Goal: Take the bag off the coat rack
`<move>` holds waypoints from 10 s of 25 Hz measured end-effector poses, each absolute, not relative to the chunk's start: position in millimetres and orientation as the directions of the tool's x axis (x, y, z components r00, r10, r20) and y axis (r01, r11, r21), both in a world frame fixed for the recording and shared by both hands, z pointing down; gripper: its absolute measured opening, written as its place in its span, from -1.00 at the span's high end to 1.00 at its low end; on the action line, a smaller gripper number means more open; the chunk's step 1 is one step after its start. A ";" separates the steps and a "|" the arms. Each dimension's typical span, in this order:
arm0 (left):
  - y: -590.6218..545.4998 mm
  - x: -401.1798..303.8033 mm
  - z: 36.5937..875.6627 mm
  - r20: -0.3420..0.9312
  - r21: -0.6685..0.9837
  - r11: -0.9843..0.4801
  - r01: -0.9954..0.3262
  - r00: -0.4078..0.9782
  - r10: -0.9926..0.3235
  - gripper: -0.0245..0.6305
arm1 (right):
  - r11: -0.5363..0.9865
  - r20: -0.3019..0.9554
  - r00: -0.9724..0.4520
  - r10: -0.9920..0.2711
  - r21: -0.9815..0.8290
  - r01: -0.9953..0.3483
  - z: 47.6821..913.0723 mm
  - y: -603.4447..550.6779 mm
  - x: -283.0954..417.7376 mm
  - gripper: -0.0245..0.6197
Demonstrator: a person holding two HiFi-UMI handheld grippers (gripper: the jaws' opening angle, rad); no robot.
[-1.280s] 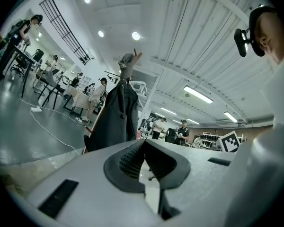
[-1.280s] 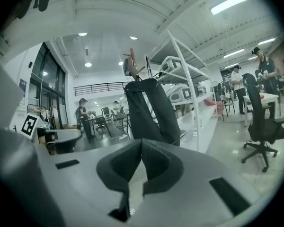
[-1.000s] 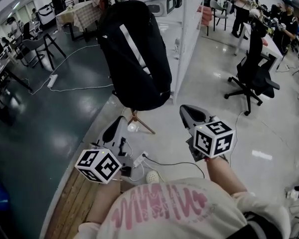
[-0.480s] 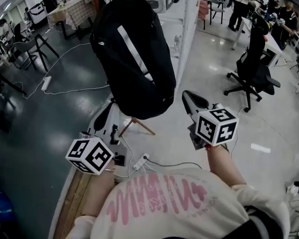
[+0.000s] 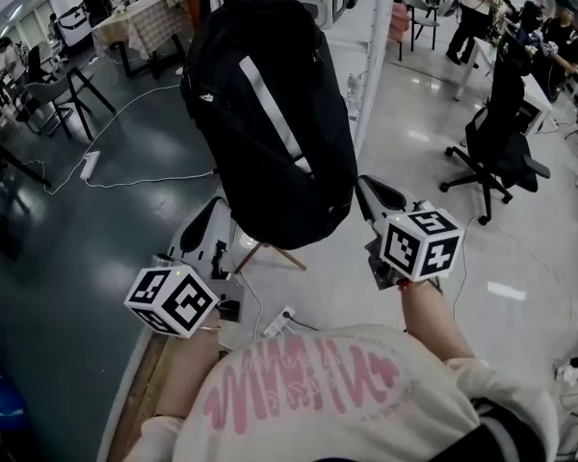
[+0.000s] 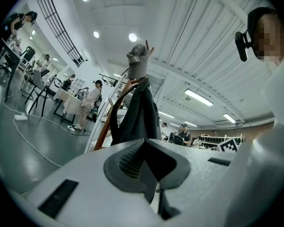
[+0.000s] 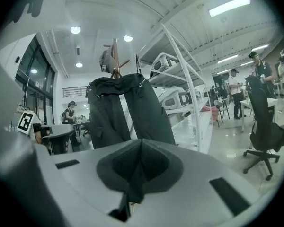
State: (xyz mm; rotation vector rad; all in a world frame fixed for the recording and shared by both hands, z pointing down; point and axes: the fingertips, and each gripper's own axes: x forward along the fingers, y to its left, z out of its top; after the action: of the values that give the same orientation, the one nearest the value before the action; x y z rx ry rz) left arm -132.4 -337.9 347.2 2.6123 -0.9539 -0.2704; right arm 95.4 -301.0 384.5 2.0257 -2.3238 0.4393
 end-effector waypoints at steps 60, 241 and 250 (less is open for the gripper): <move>-398.7 -175.7 334.2 -0.068 0.434 -0.275 -0.858 0.273 -0.960 0.92 | 0.841 0.044 -0.846 -0.532 -0.089 -0.533 159.7 -525.8 83.0 -0.05; -254.2 -97.3 154.8 -0.257 -0.116 -0.643 -0.757 0.648 -0.717 0.67 | 0.442 -0.149 -0.432 -0.889 -0.039 -0.896 169.9 -262.7 40.2 0.70; -214.6 -65.6 169.1 -0.254 -0.050 -0.583 -0.811 0.575 -0.778 0.67 | 0.494 -0.082 -0.491 -0.867 -0.017 -0.869 178.0 -231.6 72.9 0.70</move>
State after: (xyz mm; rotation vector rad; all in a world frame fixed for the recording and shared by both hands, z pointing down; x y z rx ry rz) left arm -65.6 -214.6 169.1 2.9277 -1.4898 -0.3399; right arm 72.9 -231.6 178.0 1.6210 -2.7835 -0.0433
